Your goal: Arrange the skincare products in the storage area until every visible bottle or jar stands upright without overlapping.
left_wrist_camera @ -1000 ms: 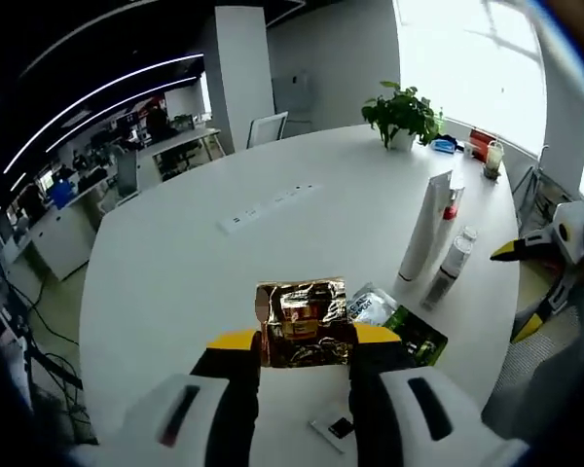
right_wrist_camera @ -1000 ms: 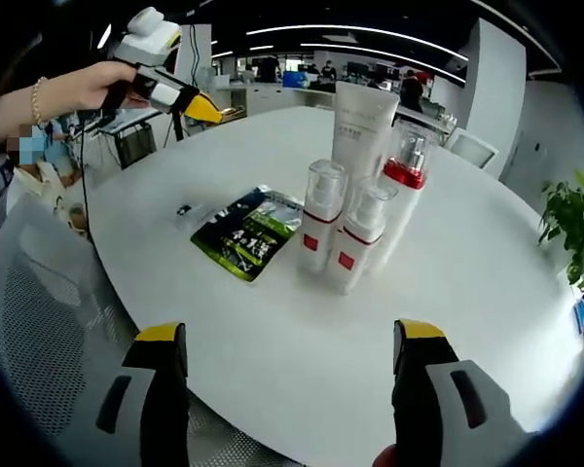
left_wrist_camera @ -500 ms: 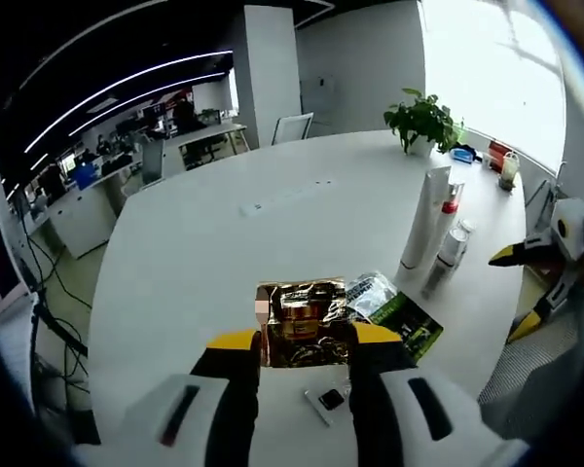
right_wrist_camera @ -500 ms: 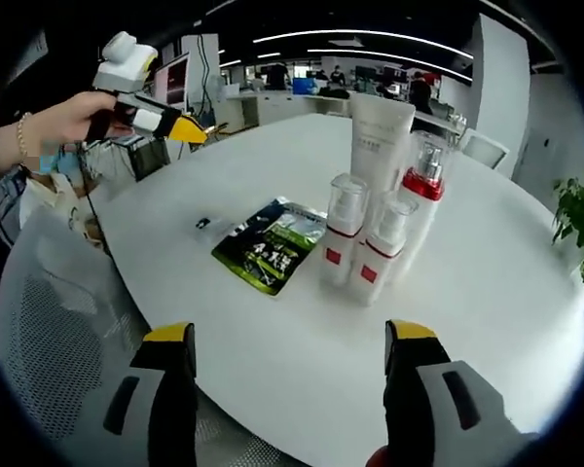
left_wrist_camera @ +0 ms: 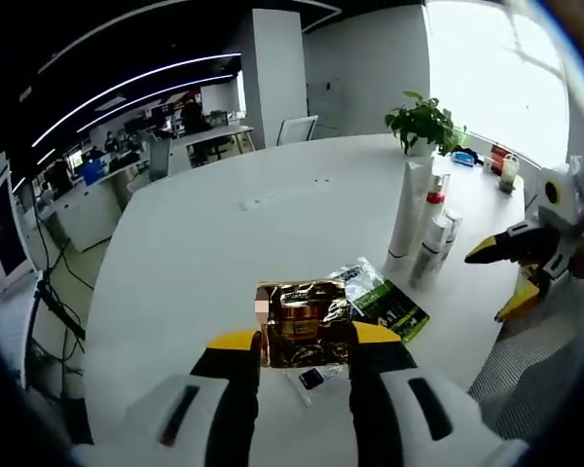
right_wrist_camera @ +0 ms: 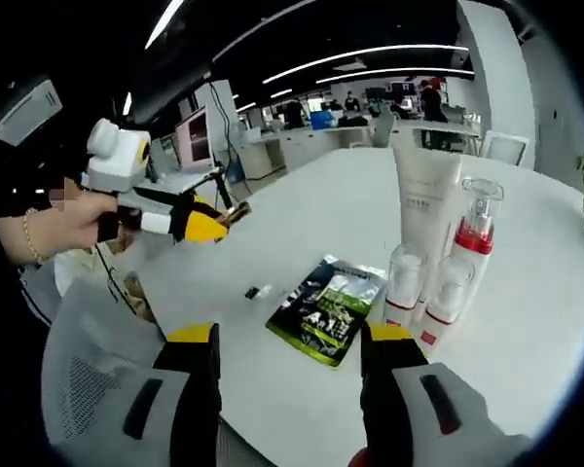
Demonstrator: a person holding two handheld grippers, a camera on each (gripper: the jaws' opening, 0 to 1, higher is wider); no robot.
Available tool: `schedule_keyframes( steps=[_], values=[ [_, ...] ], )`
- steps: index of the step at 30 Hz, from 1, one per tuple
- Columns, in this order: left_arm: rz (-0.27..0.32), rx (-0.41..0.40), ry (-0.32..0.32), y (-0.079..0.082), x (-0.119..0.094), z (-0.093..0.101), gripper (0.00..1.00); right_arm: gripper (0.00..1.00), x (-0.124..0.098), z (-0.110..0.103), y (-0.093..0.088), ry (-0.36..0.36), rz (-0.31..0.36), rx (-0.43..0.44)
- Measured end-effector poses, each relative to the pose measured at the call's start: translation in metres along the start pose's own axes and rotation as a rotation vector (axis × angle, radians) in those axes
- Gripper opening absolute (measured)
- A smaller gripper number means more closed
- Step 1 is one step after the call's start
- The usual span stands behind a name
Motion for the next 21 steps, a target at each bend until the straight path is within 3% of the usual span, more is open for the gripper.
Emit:
schedule_keyframes(
  steps=[4, 8, 13, 21],
  values=[
    [0.011, 0.000, -0.004, -0.001, -0.001, 0.008, 0.36, 0.51, 0.012, -0.005, 0.021, 0.037, 0.047, 0.077],
    [0.038, -0.009, -0.005, 0.004, -0.003, 0.009, 0.36, 0.49, 0.029, -0.015, 0.033, 0.081, 0.049, 0.084],
    [0.056, -0.003, 0.010, 0.010, -0.007, 0.009, 0.36, 0.45, 0.049, -0.032, 0.042, 0.146, 0.059, 0.127],
    [0.073, -0.007, 0.012, 0.011, -0.010, 0.011, 0.36, 0.35, 0.072, -0.047, 0.048, 0.189, 0.071, 0.194]
  ],
)
Point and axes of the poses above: the point that each gripper's makers call its tool centre point, and the gripper's own axes: x roughly forward along the fingers, z roughly to its right, y roughly out of its top, the point moved 2 cm from there along -x, roughly backward along the fingers, and after that the axes turned 9 degrees about x, right-handed, at the moved point
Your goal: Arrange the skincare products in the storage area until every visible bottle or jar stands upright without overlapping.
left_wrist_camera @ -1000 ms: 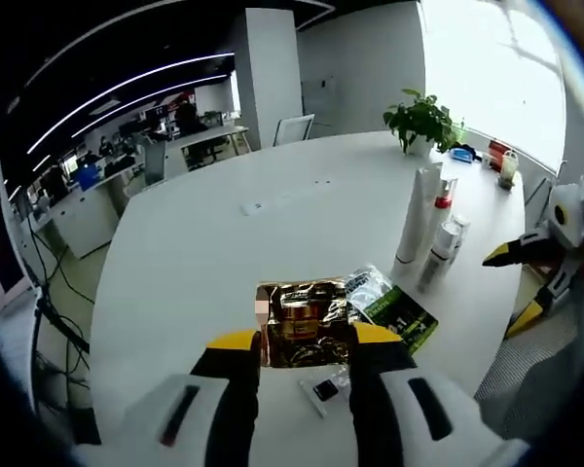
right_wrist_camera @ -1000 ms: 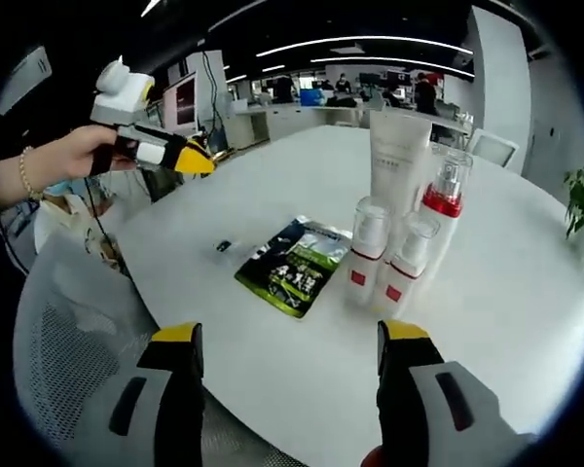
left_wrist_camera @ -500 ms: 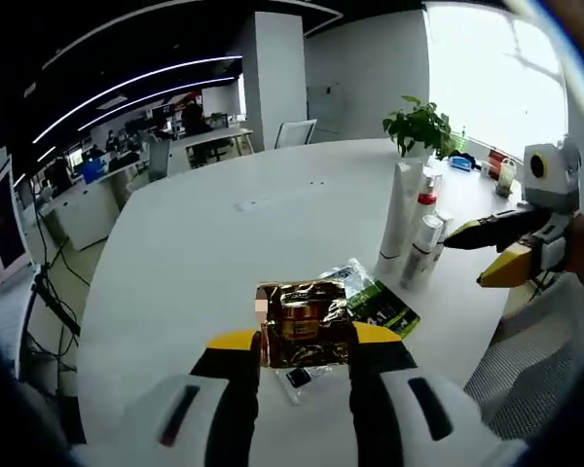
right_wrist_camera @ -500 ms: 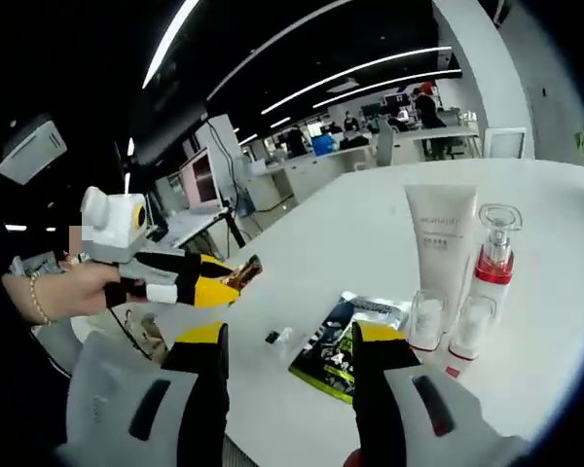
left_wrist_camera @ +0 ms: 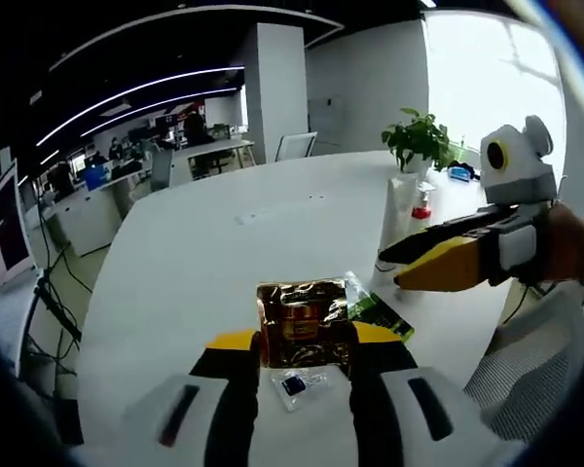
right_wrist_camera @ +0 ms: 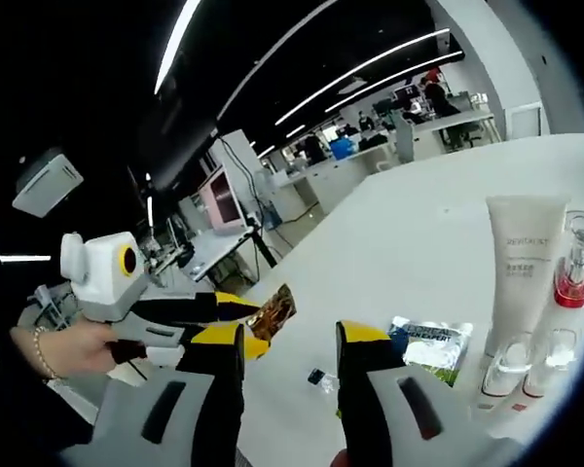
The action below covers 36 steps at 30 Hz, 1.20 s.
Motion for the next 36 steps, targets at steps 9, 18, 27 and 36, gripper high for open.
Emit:
schedule_keyframes(
  steps=[9, 18, 27, 36],
  values=[
    [0.016, -0.006, -0.015, 0.005, -0.003, 0.006, 0.36, 0.22, 0.017, 0.001, 0.002, 0.026, 0.035, 0.108],
    [0.027, -0.007, -0.019, 0.011, -0.001, 0.006, 0.37, 0.16, 0.022, 0.002, 0.003, 0.033, 0.031, 0.145],
    [0.026, 0.001, -0.033, 0.013, 0.001, 0.011, 0.37, 0.03, 0.022, 0.005, 0.002, 0.033, 0.029, 0.185],
    [0.018, 0.002, -0.056, 0.010, 0.003, 0.012, 0.39, 0.01, 0.018, -0.002, 0.000, 0.051, 0.031, 0.188]
  ],
)
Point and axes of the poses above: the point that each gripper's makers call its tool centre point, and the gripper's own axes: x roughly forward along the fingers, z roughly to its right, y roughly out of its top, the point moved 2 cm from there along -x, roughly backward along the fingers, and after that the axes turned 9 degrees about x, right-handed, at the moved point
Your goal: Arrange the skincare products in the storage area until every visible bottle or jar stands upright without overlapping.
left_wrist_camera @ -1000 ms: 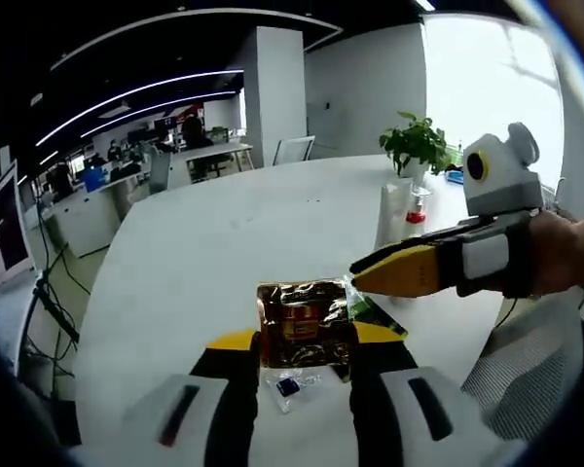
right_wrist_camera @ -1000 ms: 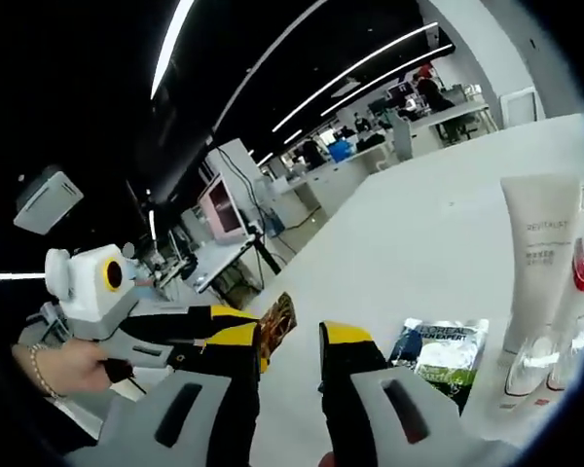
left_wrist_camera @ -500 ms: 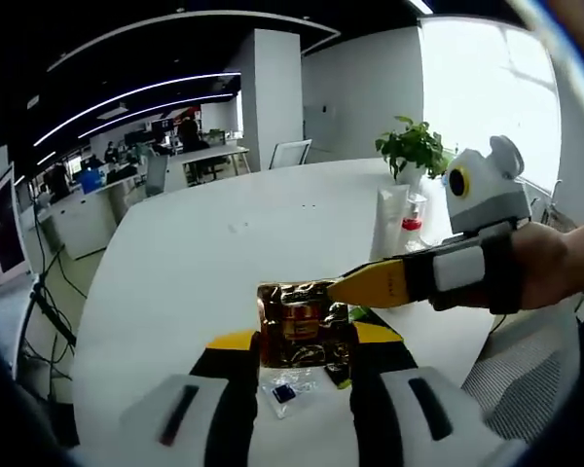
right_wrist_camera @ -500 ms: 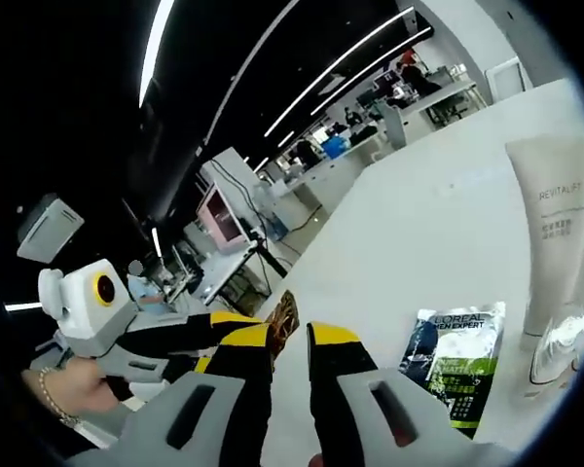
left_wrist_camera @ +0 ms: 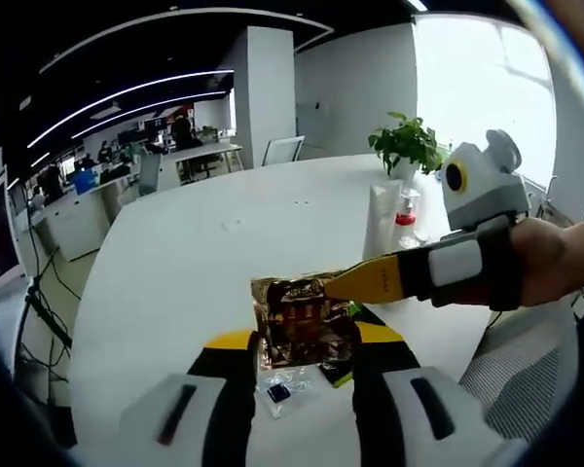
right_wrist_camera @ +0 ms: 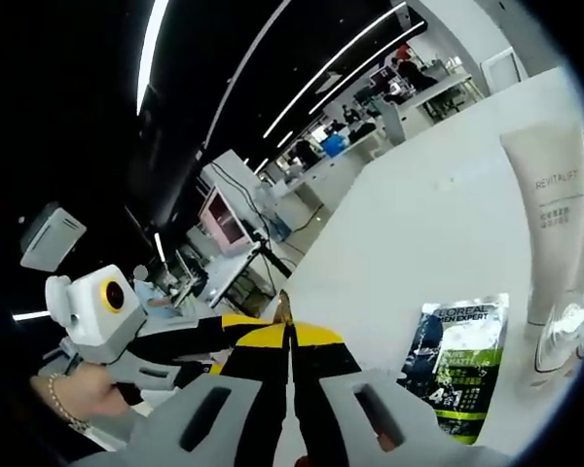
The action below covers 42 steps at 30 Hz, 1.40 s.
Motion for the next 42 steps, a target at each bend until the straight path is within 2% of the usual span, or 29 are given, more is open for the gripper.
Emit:
schedule_keyframes(
  steps=[4, 6, 9, 11, 12, 16, 18, 20, 22, 25, 27, 29, 32, 38, 41, 42],
  values=[
    [0.010, -0.009, -0.018, -0.003, -0.003, 0.000, 0.40, 0.01, -0.002, -0.002, 0.000, 0.003, 0.004, 0.005],
    [0.012, -0.041, -0.030, -0.006, -0.005, 0.000, 0.40, 0.01, -0.001, 0.000, 0.003, 0.006, 0.008, 0.014],
    [0.003, -0.071, -0.032, -0.016, -0.008, -0.004, 0.35, 0.01, -0.002, 0.001, 0.004, 0.009, 0.012, 0.021],
    [-0.001, -0.138, -0.037, -0.022, -0.009, -0.006, 0.33, 0.01, -0.003, 0.001, 0.002, 0.007, 0.010, 0.020],
    [0.005, -0.143, -0.040, -0.023, -0.010, -0.008, 0.34, 0.01, -0.003, 0.001, 0.002, 0.006, 0.010, 0.020],
    [0.040, -0.255, -0.058, -0.022, -0.013, -0.014, 0.31, 0.01, -0.005, 0.000, 0.001, 0.018, 0.004, 0.033],
    [0.046, -0.266, -0.065, -0.027, -0.012, -0.021, 0.29, 0.01, -0.005, -0.002, 0.001, 0.026, 0.002, 0.040],
    [0.046, -0.280, -0.072, -0.025, -0.014, -0.019, 0.26, 0.01, -0.005, -0.002, 0.001, 0.032, 0.001, 0.044],
    [0.081, -0.378, -0.100, -0.024, -0.013, -0.019, 0.22, 0.01, -0.005, -0.004, 0.001, 0.037, 0.003, 0.051],
    [0.090, -0.403, -0.113, -0.028, -0.016, -0.020, 0.14, 0.01, -0.003, -0.005, 0.001, 0.045, 0.007, 0.062],
    [0.113, -0.466, -0.155, -0.025, -0.017, -0.014, 0.09, 0.01, -0.002, -0.007, 0.000, 0.048, 0.007, 0.070],
    [0.114, -0.470, -0.140, -0.031, -0.015, -0.019, 0.12, 0.01, 0.000, -0.005, -0.001, 0.048, 0.005, 0.072],
    [0.120, -0.508, -0.140, -0.035, -0.014, -0.023, 0.05, 0.01, 0.002, -0.002, 0.000, 0.042, 0.006, 0.073],
    [0.119, -0.530, -0.135, -0.035, -0.014, -0.020, 0.03, 0.01, 0.007, -0.002, -0.002, 0.015, -0.011, 0.042],
    [0.113, -0.547, -0.135, -0.040, -0.014, -0.022, 0.02, 0.01, 0.012, 0.008, -0.003, -0.019, -0.040, -0.024],
    [0.111, -0.557, -0.134, -0.039, -0.014, -0.020, 0.02, 0.01, 0.012, 0.004, -0.004, -0.021, -0.047, -0.043]
  ],
)
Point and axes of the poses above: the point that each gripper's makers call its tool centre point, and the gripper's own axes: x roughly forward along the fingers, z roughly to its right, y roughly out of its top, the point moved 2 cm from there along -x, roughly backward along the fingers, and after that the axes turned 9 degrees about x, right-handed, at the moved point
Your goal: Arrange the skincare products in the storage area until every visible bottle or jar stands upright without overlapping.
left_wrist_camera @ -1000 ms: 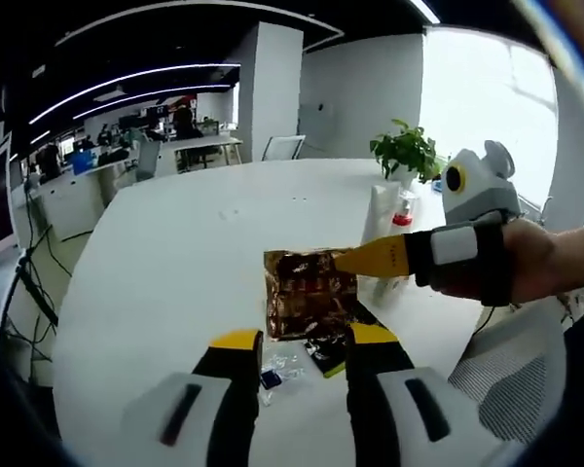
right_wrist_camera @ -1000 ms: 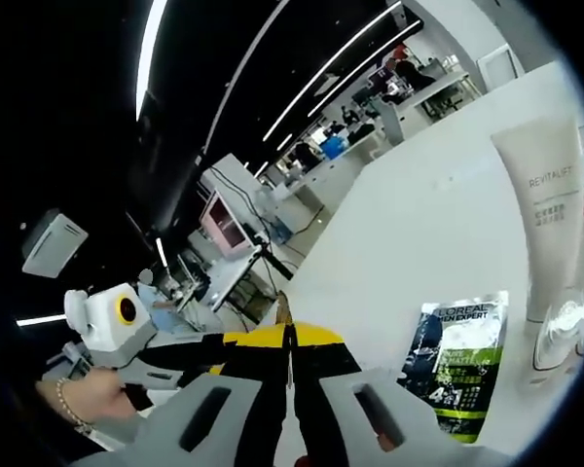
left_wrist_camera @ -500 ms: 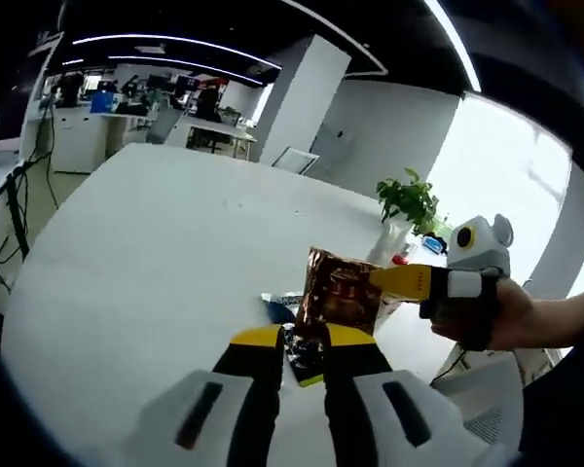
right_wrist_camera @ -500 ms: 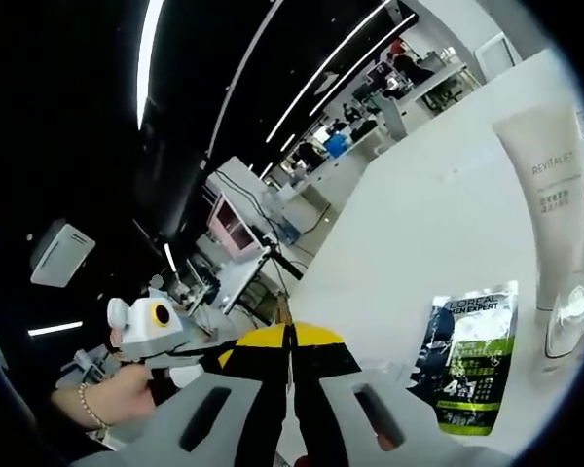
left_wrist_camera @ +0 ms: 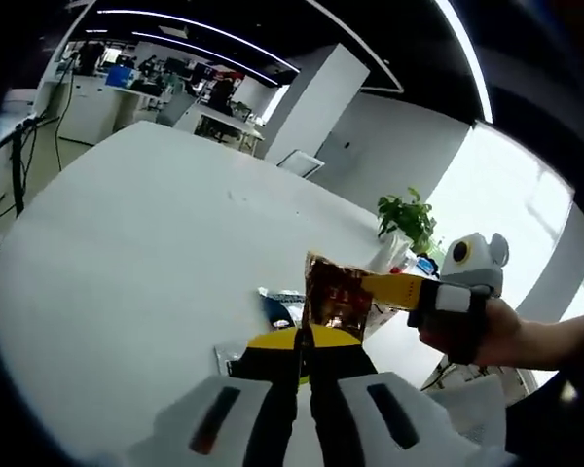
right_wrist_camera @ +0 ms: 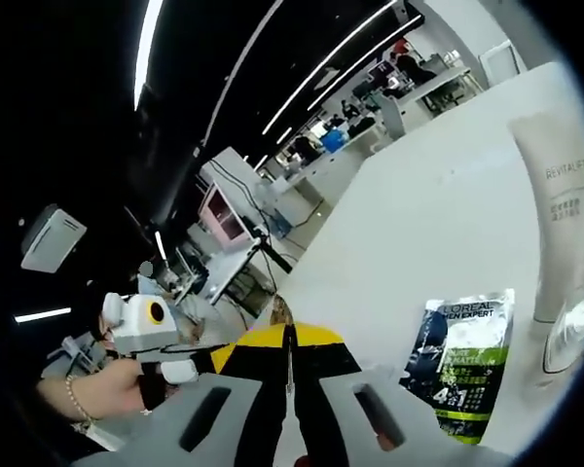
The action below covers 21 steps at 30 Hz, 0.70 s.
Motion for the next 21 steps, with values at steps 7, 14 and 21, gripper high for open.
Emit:
schedule_keyframes(
  steps=[7, 14, 21],
  values=[
    [-0.018, -0.037, 0.019, -0.007, 0.001, -0.009, 0.01, 0.01, 0.011, 0.011, -0.005, -0.089, -0.062, -0.213],
    [-0.049, -0.073, 0.031, -0.018, 0.008, -0.017, 0.01, 0.01, 0.017, 0.025, -0.013, -0.184, -0.118, -0.374],
    [-0.063, -0.094, 0.041, -0.020, 0.016, -0.025, 0.01, 0.01, 0.030, 0.034, -0.014, -0.205, -0.140, -0.434]
  ],
)
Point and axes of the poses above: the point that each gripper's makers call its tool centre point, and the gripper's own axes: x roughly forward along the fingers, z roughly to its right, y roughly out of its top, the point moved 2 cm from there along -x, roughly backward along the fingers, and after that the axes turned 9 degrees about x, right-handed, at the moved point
